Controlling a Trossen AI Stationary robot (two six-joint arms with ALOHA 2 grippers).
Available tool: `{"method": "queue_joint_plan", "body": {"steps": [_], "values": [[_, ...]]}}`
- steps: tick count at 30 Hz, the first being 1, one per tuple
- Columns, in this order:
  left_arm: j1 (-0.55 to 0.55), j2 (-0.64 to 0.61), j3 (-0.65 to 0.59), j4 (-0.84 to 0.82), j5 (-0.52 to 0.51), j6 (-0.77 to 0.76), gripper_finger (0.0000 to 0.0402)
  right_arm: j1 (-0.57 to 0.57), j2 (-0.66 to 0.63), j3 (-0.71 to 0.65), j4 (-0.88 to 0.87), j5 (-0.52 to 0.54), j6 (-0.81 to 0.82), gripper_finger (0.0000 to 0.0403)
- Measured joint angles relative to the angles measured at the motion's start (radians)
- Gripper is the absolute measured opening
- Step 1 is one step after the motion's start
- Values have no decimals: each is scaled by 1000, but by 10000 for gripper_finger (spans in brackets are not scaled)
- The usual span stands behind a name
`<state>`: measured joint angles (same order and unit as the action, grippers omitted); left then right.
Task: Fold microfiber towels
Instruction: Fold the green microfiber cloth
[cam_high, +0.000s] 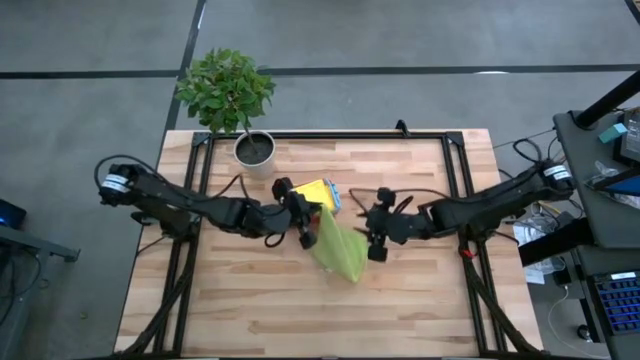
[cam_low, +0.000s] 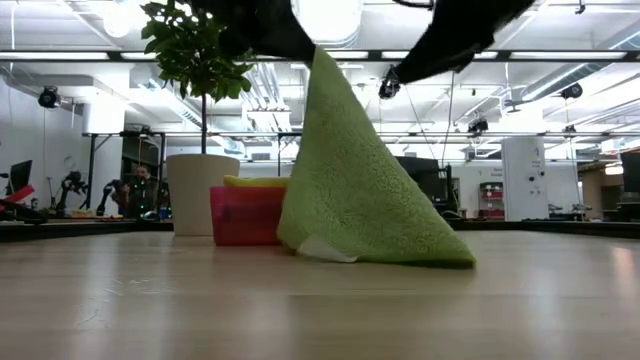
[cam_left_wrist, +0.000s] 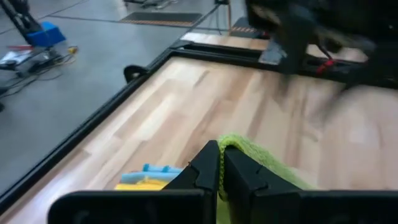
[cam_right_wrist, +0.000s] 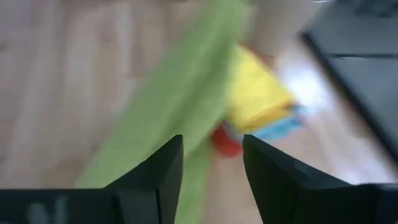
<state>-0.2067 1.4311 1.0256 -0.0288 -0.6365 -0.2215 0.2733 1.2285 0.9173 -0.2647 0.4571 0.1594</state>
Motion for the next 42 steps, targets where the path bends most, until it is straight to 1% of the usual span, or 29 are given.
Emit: {"method": "queue_joint_plan", "body": {"steps": [2, 7, 11, 13, 15, 18, 23, 24, 29, 32, 34, 36, 37, 40, 42], "values": [[24, 8, 0, 5, -2, 0, 0, 13, 23, -38, 66, -61, -11, 161], [61, 21, 0, 3, -4, 0, 0, 16, 133, -126, 230, -132, 60, 162], [63, 21, 0, 3, -3, 0, 0, 20, 271, -142, 342, -158, 123, 162], [63, 21, 0, 3, -3, 0, 0, 22, 345, -142, 425, -181, 134, 161], [63, 21, 0, 2, -3, 0, 0, 24, 399, -138, 488, -186, 138, 153], [63, 21, 0, -17, -4, 1, 0, 23, 422, -123, 470, -193, 139, 120], [63, 21, -2, -57, -1, 29, 0, 23, 334, -120, 454, -205, 103, 26], [63, 21, -2, -65, 0, 34, 0, 24, 312, -119, 451, -206, 93, 19], [63, 24, -12, -85, 12, 36, 0, 38, 187, -120, 445, -233, 55, 9], [63, 25, -19, -95, 51, 20, 0, 50, 116, -124, 446, -231, 33, 9], [62, 25, -19, -103, 107, 18, 0, 55, 71, -127, 431, -225, 32, 9], [61, 25, -19, -104, 171, 17, 0, 55, 27, -130, 379, -189, 66, 9], [60, 25, -19, -106, 189, 17, 0, 52, 7, -131, 335, -148, 85, 9], [57, 25, -19, -114, 206, 16, 0, 29, -15, -143, 153, -39, 161, 9], [58, 35, -19, -110, 205, 14, 0, 12, -5, -169, 91, -31, 221, 9]]}}
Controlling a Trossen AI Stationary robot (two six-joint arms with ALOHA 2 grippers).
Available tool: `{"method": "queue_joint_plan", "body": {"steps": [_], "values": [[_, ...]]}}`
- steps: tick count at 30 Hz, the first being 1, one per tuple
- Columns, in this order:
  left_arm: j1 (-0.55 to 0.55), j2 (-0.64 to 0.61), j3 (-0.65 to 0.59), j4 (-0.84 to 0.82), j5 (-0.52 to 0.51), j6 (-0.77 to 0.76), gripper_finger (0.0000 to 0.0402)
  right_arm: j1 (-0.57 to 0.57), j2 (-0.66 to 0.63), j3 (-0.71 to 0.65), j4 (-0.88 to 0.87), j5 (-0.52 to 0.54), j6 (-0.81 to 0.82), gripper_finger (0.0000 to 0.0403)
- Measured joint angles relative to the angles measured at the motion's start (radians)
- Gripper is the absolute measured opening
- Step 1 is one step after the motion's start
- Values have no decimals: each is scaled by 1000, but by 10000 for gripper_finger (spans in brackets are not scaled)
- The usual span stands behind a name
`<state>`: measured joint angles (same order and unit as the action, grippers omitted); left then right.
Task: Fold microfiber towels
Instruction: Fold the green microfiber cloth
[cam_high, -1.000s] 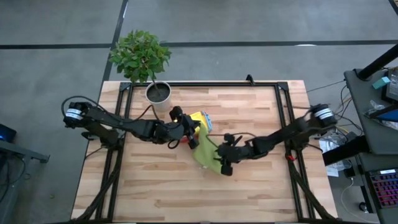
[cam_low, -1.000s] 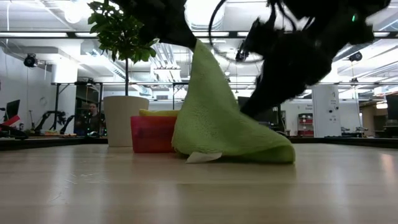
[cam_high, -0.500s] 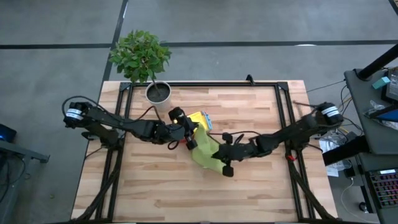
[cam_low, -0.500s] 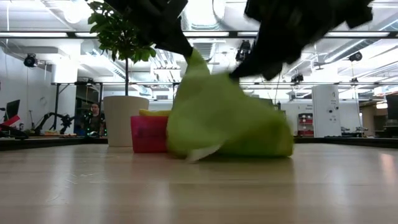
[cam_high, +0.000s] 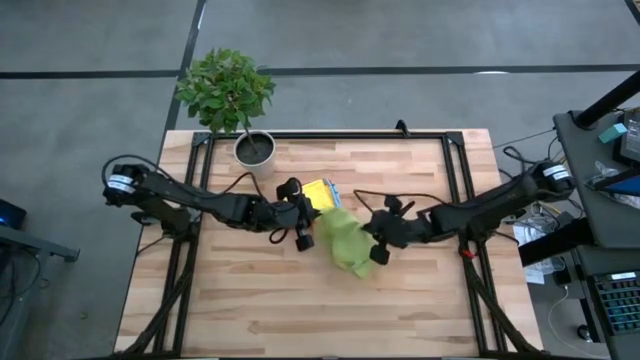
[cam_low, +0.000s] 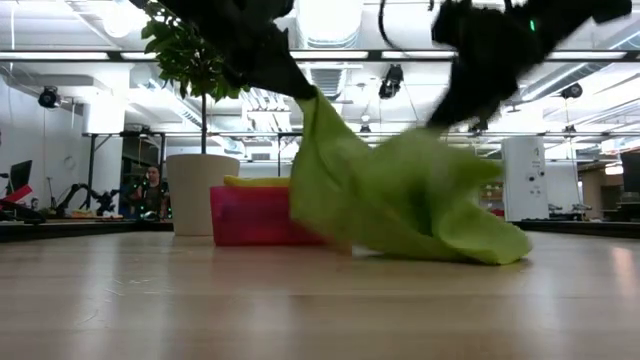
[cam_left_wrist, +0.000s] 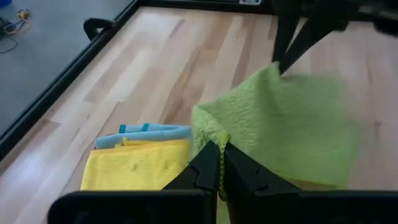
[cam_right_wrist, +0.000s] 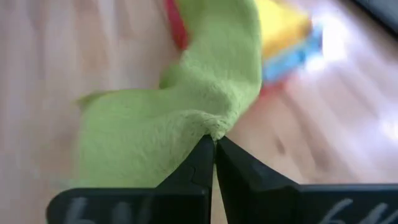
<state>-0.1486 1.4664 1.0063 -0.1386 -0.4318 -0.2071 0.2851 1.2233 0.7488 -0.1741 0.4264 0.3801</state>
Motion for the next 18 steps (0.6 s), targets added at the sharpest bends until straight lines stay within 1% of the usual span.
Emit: {"method": "queue_joint_plan", "body": {"steps": [1, 4, 5, 8, 9, 12, 14, 18], "values": [[0, 5, 0, 4, 0, 0, 0, -5, 13, -17, -2, -6, 27, 9], [0, 22, -2, 8, -1, 0, 0, -23, 41, -59, 18, -23, 23, 9], [0, 32, 2, 27, -4, 0, 0, -35, 47, -69, 12, -21, 22, 10], [2, 54, -3, 12, -5, 1, 0, -75, 57, -86, 0, -4, 62, 18], [3, 67, 0, 33, -6, 1, 0, -83, 50, -86, -2, -6, 70, 22], [4, 72, -1, 17, -14, 1, 0, -88, 34, -85, -7, -14, 47, 37], [3, 83, 4, 36, -19, 0, 0, -88, 24, -84, -15, -16, 24, 49], [3, 82, 1, 27, -34, 1, 0, -88, 8, -67, -46, -15, 19, 78]]}}
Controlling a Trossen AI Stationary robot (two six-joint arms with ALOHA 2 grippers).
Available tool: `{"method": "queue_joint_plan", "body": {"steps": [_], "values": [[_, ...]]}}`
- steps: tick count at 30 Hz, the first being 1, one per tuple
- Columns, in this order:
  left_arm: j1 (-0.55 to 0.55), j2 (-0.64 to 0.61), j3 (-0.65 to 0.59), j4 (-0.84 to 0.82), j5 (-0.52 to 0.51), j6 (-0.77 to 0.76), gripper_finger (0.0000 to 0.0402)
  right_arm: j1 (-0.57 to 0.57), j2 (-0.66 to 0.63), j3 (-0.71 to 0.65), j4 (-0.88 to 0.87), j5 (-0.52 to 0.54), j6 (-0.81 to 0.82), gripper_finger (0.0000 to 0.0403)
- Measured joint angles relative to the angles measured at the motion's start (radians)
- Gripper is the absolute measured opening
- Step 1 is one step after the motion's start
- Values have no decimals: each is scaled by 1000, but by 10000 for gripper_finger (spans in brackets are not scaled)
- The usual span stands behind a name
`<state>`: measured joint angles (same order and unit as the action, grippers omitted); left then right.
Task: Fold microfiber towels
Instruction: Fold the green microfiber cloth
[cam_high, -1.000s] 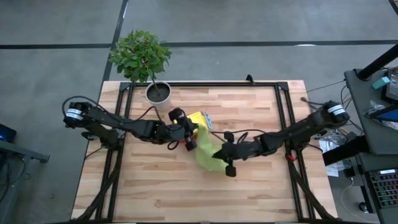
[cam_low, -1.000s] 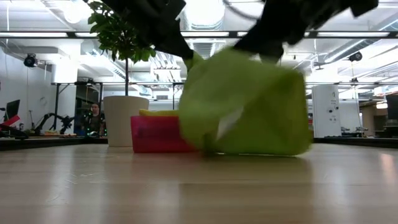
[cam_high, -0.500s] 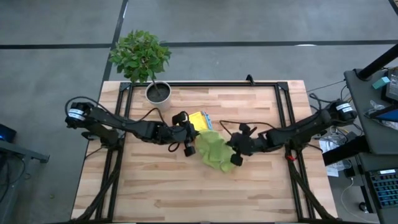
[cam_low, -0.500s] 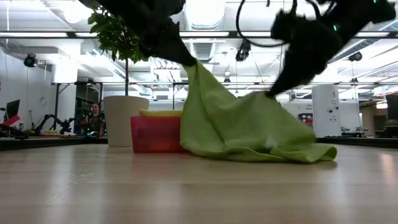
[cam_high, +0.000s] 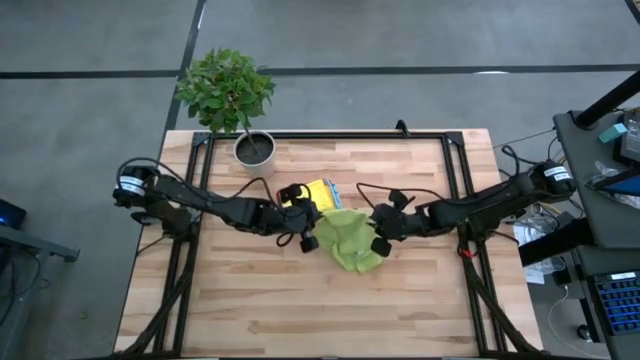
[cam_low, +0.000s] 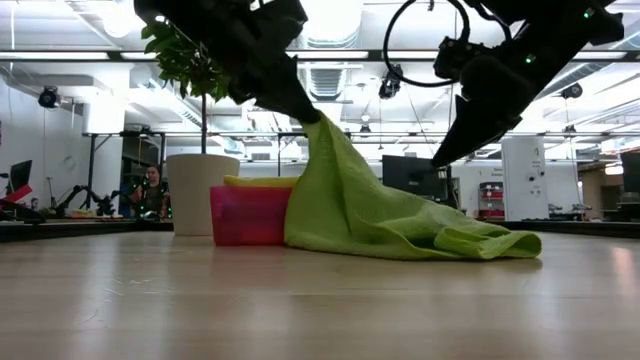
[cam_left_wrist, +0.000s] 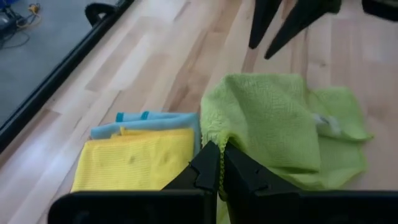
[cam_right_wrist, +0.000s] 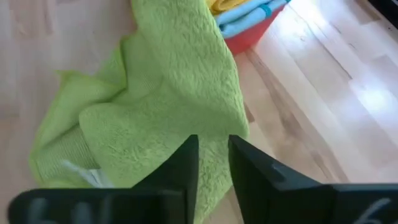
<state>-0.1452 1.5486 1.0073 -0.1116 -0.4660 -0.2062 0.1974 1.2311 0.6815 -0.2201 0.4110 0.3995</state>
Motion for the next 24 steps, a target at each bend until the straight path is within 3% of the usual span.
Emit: {"method": "queue_joint_plan", "body": {"steps": [11, 24], "values": [[1, -2, 0, -2, -19, 3, 0, 59, 45, 12, 127, -106, -67, 138], [1, -3, 0, -2, -18, 3, 0, 98, 314, 13, 382, -107, -151, 135]]}}
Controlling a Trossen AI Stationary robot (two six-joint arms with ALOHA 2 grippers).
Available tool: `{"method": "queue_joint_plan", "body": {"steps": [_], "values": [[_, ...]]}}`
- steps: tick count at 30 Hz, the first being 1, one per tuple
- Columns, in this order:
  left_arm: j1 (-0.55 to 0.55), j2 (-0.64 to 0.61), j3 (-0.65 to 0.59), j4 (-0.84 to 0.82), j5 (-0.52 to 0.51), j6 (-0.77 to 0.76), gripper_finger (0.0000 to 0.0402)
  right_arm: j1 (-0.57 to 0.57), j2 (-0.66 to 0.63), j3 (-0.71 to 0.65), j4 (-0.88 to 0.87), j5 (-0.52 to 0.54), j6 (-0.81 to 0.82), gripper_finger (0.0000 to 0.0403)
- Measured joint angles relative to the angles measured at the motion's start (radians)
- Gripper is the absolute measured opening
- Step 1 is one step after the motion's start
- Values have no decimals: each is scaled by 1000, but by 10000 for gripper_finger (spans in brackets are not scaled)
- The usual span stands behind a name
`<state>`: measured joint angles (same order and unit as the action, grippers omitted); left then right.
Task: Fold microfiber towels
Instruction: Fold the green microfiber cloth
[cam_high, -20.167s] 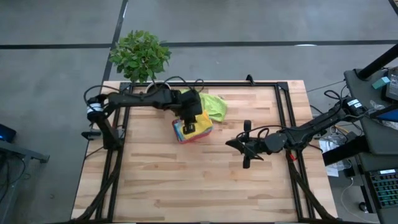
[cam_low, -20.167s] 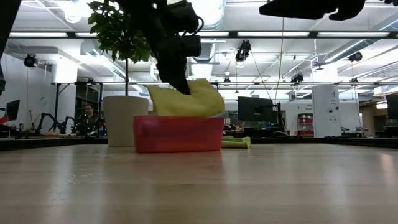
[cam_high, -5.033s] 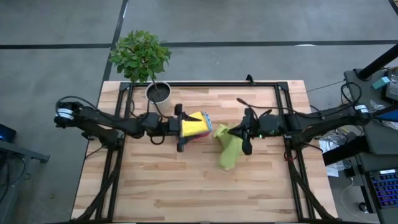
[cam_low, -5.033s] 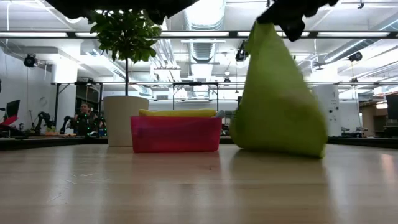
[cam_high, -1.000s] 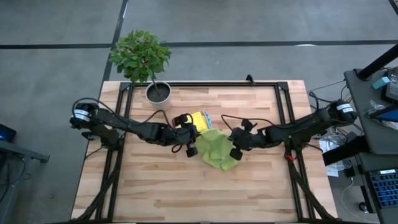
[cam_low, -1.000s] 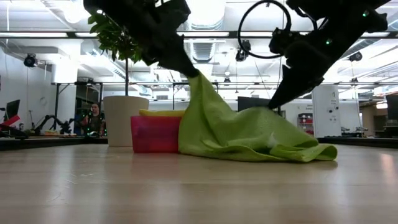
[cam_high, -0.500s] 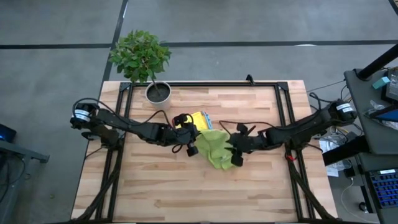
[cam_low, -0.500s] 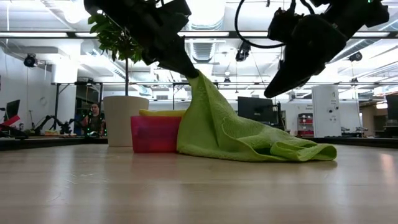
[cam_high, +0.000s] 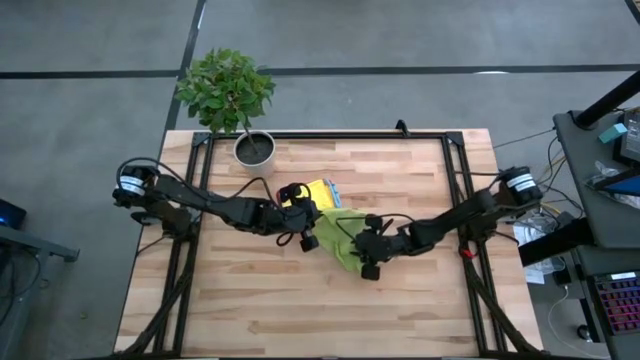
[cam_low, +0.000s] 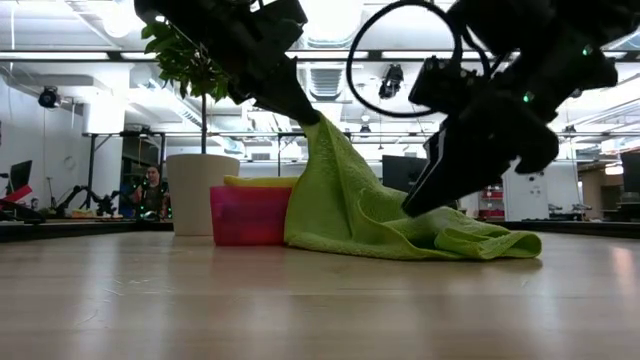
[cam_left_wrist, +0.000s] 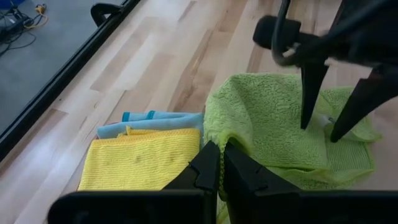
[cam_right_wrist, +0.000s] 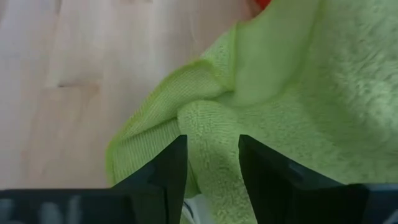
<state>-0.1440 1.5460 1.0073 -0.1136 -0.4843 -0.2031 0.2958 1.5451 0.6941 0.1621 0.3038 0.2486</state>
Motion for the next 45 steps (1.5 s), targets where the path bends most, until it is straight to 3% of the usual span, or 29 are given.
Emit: {"method": "queue_joint_plan", "body": {"steps": [22, 27, 34, 36, 40, 45], "values": [[0, 0, 1, 3, -3, 6, 0, -2, 107, 0, 151, 21, -76, 121], [0, 0, 1, 2, -3, 6, 0, -2, 117, 0, 147, 11, -77, 96], [1, 0, 1, 2, -3, 9, 0, -2, 117, 0, 108, 11, -92, 18], [1, 0, 1, 2, -3, 9, 0, -2, 114, 0, 110, 11, -98, 12], [1, -1, 1, 0, -3, 16, 0, 1, 75, 0, 98, 12, -118, 9], [-13, -36, 4, -29, 3, 54, 0, 12, -70, 2, 11, 37, -144, 9]]}}
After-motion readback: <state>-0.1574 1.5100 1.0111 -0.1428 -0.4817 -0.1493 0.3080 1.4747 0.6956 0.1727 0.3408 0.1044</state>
